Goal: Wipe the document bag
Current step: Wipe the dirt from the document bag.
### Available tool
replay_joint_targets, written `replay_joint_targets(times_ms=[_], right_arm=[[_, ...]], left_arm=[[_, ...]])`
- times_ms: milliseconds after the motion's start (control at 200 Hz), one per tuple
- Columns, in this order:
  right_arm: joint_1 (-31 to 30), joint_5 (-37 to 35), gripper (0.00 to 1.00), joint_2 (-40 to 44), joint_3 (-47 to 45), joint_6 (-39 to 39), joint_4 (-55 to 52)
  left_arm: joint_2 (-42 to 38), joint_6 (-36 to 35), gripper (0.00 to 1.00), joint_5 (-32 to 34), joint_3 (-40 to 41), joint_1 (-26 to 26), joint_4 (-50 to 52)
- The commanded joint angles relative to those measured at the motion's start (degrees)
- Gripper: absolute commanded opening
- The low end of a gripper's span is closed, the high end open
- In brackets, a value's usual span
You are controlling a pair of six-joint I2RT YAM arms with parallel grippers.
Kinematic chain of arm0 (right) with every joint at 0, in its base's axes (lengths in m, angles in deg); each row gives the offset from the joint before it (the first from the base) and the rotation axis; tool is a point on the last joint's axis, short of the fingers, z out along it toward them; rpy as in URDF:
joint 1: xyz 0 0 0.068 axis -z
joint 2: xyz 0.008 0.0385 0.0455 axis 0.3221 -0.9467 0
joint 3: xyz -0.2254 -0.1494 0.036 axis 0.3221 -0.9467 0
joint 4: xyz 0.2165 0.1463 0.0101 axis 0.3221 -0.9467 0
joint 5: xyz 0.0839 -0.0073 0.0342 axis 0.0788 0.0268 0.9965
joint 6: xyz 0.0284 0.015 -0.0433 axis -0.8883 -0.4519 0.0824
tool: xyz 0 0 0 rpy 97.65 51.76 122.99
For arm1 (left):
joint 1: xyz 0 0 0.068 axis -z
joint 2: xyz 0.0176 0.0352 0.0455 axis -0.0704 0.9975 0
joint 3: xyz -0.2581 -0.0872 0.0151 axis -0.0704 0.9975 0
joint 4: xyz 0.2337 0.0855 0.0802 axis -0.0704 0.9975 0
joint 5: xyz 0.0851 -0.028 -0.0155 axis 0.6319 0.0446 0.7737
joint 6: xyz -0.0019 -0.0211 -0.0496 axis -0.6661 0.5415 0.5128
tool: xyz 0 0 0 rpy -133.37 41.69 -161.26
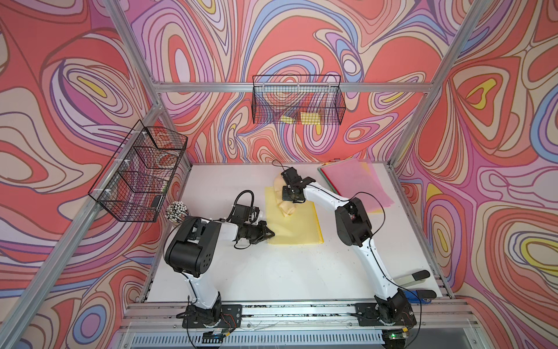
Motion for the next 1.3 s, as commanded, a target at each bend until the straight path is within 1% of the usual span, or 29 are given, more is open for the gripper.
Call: replay_joint_targets(times_ms=[0, 85, 195, 260, 481, 581, 626, 721, 801, 941, 1077, 1177, 1292], right_arm=[[-0.45, 5.42, 0.0, -4.96, 3.49, -1.07, -5.64], [0.15, 5.32, 0.0, -5.5, 4.86, -0.81, -5.79], [3.11, 6.7, 0.0, -4.43, 2.37, -1.29, -4.75], [5.82, 7.45, 0.0, -3.03, -1.44, -1.6, -3.98], [15.2, 5.77, 0.0, 5.92, -18.91, -0.75, 0.35], [16.27, 5.03, 0.0, 9.85, -23.17, -0.21, 1.85], [15.81, 6.64, 0.0, 11.02, -23.44, -0.17, 2.43], [12.63, 8.5, 0.0, 11.58, -21.01, -0.42, 2.96], [8.62, 7.78, 0.0, 9.66, -15.19, -0.07, 1.14], [3.89, 9.91, 0.0, 3.85, -4.28, -0.3, -1.77], [2.38, 12.27, 0.0, -0.36, 2.09, -1.22, -2.62], [2.2, 14.4, 0.0, -1.56, 2.67, -1.85, -1.4], [2.67, 12.92, 0.0, -2.86, 2.94, -1.77, -2.67]], left_arm=[[0.66, -0.17, 0.0, 1.0, -0.01, 0.1, 2.8], [0.47, -0.18, 0.0, 0.91, -0.14, 0.18, 3.11], [0.08, -0.29, 0.0, 0.92, -0.05, 0.3, 3.5], [-0.14, -0.3, 0.0, 0.92, 0.09, 0.33, 3.62], [-0.55, -0.65, 0.0, 0.65, 0.74, 0.42, 4.18], [-0.18, -0.69, 0.0, 0.43, 0.62, 0.83, 4.25], [0.17, -0.66, 0.0, 0.09, 0.39, 1.15, 4.29], [1.1, -0.85, 0.0, -0.27, -0.73, 2.52, 5.09], [1.6, -1.17, 0.0, 0.15, -1.71, 4.23, 6.04], [0.97, -1.17, 0.0, 1.62, -1.69, 6.22, 6.74], [0.91, -1.41, 0.0, 1.29, -1.26, 6.47, 7.43], [0.6, -1.55, 0.0, 1.4, -0.49, 6.72, 7.42], [0.2, -1.59, 0.0, 1.88, 0.08, 6.75, 7.61]])
